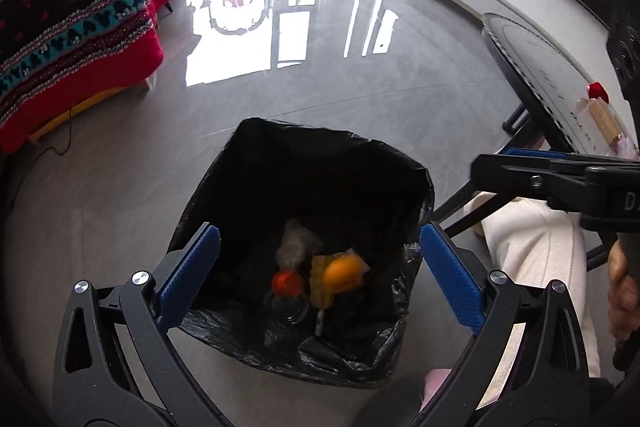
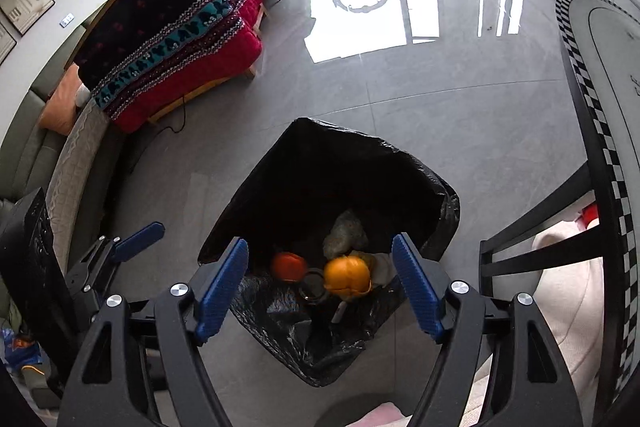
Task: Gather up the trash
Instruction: 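Carry cap and orange to the trash bag and open both tools, then move both tools back over the table, then grasp the cardboard piece with the left tool while the right tool grasps a plastic bag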
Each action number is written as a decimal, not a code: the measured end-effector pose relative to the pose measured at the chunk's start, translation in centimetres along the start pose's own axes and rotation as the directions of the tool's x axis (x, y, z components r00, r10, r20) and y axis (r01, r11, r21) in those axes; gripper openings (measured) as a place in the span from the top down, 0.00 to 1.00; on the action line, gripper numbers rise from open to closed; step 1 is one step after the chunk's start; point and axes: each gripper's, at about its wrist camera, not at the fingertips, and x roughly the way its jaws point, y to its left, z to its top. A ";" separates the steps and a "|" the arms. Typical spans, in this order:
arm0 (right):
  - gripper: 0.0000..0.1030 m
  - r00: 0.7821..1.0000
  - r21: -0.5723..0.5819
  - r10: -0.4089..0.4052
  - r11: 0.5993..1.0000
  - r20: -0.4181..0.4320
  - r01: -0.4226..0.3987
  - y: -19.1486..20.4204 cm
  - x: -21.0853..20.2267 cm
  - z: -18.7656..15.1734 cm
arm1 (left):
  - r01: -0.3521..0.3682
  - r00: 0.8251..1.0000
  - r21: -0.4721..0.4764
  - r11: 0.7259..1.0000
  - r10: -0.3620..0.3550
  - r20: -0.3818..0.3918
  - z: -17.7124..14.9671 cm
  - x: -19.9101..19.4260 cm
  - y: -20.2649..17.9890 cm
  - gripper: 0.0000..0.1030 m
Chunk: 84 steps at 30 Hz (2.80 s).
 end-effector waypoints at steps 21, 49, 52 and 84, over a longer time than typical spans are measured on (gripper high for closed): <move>0.27 0.993 0.068 -0.013 0.998 0.114 0.005 -4.2 -5.2 -0.5 | 0.095 0.994 0.161 0.982 -0.101 0.029 3.6 -1.0 -7.1 0.06; 0.27 0.889 0.471 -0.377 0.853 0.259 0.225 -30.5 -22.3 -2.8 | 0.324 0.941 0.453 0.831 -0.334 -0.062 12.8 1.8 -33.9 0.06; 0.27 0.870 0.525 -0.422 0.816 0.254 0.243 -33.6 -24.0 -4.1 | 0.354 0.931 0.454 0.818 -0.353 -0.090 13.3 2.4 -37.1 0.06; 0.61 0.749 0.812 -0.630 0.538 0.207 0.228 -47.2 -29.5 -12.6 | 0.289 0.945 0.373 0.882 -0.201 -0.257 14.2 12.8 -56.5 0.06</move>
